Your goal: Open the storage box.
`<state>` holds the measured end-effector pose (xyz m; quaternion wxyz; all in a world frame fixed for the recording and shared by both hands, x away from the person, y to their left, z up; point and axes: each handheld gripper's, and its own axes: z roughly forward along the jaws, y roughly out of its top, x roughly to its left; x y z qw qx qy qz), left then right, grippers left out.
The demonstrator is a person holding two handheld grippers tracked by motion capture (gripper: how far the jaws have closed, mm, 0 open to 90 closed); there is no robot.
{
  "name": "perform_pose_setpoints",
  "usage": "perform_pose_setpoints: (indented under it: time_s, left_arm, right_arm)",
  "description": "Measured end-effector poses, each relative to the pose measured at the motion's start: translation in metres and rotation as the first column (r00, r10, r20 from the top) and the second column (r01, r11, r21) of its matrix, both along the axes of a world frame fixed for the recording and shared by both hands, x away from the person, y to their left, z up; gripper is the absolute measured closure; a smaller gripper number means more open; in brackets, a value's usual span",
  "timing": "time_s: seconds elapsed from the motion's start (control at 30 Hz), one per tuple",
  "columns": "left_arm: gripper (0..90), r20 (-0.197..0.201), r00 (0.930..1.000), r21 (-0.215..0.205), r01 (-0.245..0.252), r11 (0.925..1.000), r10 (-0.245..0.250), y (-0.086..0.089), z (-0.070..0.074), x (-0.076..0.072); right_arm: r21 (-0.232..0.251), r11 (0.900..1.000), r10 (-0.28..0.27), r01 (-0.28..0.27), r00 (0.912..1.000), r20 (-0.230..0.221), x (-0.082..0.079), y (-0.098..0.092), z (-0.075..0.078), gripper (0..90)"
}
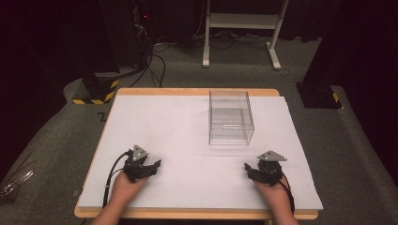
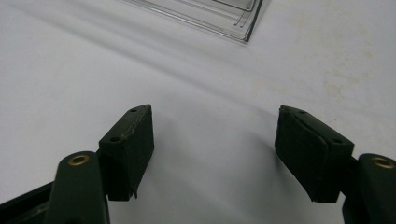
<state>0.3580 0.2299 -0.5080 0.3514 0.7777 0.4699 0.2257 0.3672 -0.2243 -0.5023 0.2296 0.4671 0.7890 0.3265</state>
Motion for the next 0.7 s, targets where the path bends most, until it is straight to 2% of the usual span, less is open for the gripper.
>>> perform_pose_setpoints:
  time_s: [0.4,0.7]
  left_arm:
    - [35.6,-0.004,1.0000,-0.007,0.001,1.0000,-0.001,0.0009,-0.0001,0.0004]
    - [35.7,0.001,1.0000,-0.003,0.000,1.0000,0.000,0.0003,-0.0002,-0.0002]
  right_arm:
    - [0.020,1.000,0.006,-0.006,1.0000,-0.004,0.0000,-0.0017,0.0001,31.4]
    - [0.076,0.997,-0.009,0.008,0.9999,0.014,-0.0020,-0.0077,0.0019,33.9]
